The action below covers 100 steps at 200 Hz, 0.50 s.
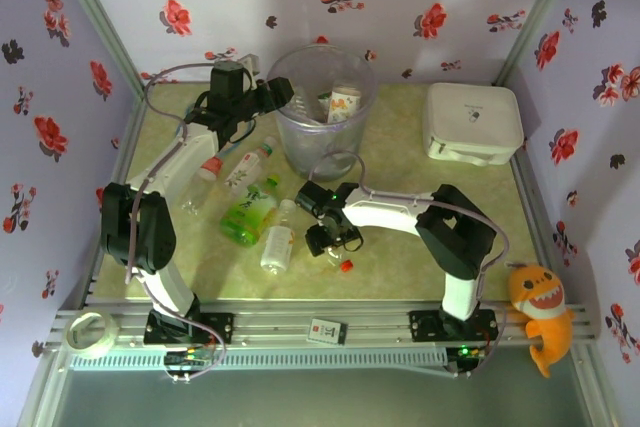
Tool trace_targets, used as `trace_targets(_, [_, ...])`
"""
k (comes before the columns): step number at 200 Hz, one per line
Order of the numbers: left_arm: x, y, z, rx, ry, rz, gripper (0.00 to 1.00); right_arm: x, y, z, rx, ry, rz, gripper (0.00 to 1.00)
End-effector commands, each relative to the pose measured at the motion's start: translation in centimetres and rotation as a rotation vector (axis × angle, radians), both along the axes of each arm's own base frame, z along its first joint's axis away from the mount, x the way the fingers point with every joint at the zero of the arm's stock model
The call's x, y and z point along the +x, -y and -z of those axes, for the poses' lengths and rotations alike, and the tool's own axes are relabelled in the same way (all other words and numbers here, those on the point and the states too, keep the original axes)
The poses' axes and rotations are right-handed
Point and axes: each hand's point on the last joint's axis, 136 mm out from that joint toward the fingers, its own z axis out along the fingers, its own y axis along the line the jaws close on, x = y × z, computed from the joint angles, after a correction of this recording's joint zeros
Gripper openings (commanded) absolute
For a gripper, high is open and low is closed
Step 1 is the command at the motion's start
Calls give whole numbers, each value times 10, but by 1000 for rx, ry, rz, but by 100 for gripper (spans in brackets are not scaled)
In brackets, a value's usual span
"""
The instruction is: Put the plastic bottles in the bin
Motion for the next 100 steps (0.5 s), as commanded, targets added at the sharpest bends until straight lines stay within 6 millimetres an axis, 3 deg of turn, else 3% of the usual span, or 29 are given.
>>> trace_targets(1, [-3,6,32,47,-76,27,72,2,2,-4,-28,17,4,72])
trace_targets(15, [-3,6,32,46,-75,26,72,2,3,-7,-28,25,4,72])
trace_targets(35, [-3,6,32,44,-76,25,72,4,5,-11,-30,41,5,62])
trace_targets(100, [-3,7,32,43,-75,27,72,4,15,-35,-22,83,8,61])
